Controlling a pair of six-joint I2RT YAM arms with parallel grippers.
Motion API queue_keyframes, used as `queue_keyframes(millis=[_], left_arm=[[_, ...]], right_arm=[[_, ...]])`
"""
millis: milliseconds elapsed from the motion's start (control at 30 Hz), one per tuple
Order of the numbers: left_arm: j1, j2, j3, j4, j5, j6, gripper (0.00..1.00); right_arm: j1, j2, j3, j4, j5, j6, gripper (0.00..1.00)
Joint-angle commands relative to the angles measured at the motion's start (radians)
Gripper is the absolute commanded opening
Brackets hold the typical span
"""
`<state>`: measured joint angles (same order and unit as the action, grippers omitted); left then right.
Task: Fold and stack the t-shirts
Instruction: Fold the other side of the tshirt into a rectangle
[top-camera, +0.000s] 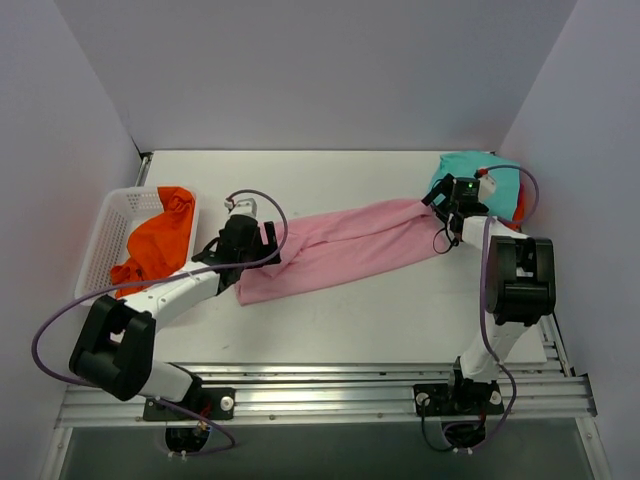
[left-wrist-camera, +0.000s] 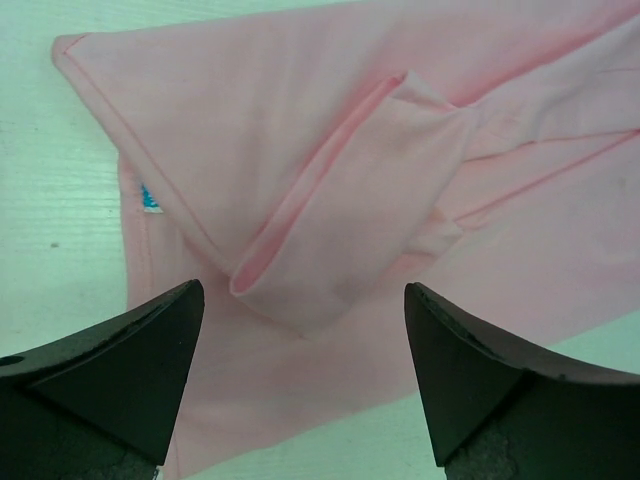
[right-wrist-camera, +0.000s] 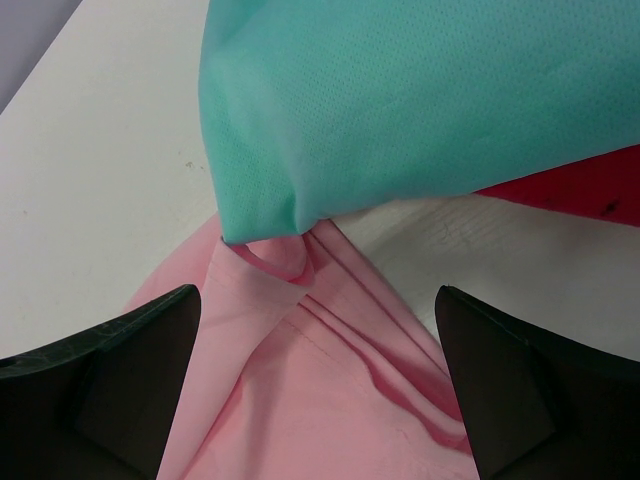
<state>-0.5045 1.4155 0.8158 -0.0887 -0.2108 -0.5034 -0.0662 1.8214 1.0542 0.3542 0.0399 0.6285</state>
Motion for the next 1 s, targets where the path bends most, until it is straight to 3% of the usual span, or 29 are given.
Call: queue_keyframes(millis=[0,767,967], left_arm=[[0.037,0.039,0.005,0.047,0.008,0.011,0.9],[0.055,0.14,-0.017,0.141,0.079,0.003,0.78],[0.055,0.157,-0.009,0.13,0.08,0.002,0.64]], right_arm=[[-0.007,0.001,0.001,0.016,-0.002,0.0,1.0],[-0.014,0.027,0.009,0.016,0.002,-0.001,1.0],[-0.014,0.029,0.01,0.014,0.002,-0.001,1.0]])
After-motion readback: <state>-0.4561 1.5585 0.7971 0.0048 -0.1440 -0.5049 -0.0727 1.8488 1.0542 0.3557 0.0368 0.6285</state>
